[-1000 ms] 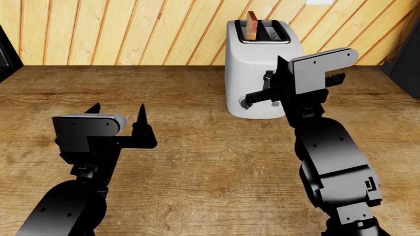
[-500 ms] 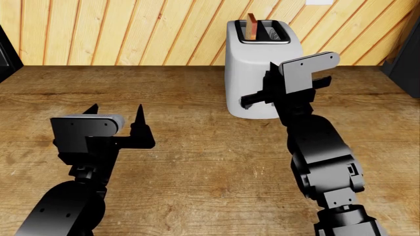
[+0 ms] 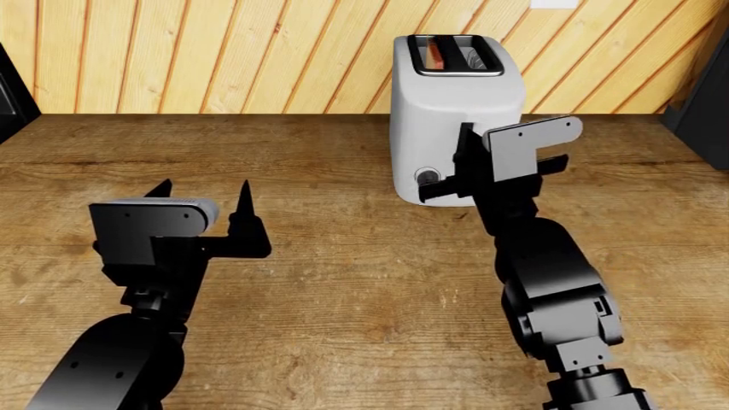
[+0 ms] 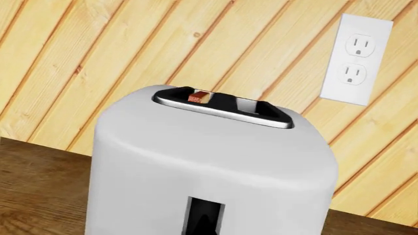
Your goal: Push down the lever of the toaster to turn it on.
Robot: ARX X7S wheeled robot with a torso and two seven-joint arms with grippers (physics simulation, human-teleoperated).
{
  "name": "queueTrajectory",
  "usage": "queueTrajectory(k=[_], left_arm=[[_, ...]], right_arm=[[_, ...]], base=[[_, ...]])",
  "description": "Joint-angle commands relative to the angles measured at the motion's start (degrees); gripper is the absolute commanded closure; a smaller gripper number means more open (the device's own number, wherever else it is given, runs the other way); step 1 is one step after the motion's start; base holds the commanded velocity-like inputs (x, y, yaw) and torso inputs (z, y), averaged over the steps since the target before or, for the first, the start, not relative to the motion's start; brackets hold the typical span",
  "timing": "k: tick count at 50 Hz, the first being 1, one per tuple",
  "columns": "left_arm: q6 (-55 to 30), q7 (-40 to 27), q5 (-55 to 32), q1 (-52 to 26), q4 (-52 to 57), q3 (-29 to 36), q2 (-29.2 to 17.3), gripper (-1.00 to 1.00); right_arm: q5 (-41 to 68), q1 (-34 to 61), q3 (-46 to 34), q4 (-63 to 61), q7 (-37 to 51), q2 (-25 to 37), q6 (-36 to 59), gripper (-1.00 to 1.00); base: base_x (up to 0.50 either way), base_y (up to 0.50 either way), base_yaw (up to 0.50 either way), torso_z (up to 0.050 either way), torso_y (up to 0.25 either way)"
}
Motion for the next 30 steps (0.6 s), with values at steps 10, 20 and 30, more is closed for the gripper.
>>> queueTrajectory(k=[10, 20, 30], left_arm=[[0.5, -0.3, -0.4, 0.4, 0.0, 0.2, -0.2, -1.0], [0.6, -0.5, -0.6, 0.3, -0.1, 0.3, -0.3, -1.0], [0.4, -0.8, -0.9, 0.0, -0.2, 0.5, -0.5, -1.0]], right_arm=[[0.3, -5.5, 0.5, 5.3, 1.5, 0.2, -2.5, 1.0], [0.6, -5.8, 0.4, 7.4, 1.5, 0.0, -3.6, 1.0], [0.9, -5.7, 0.2, 7.2, 1.5, 0.1, -3.3, 1.0]], base=[[0.0, 0.0, 0.0, 0.0, 0.0], [0.0, 0.0, 0.0, 0.0, 0.0], [0.0, 0.0, 0.0, 0.0, 0.0]])
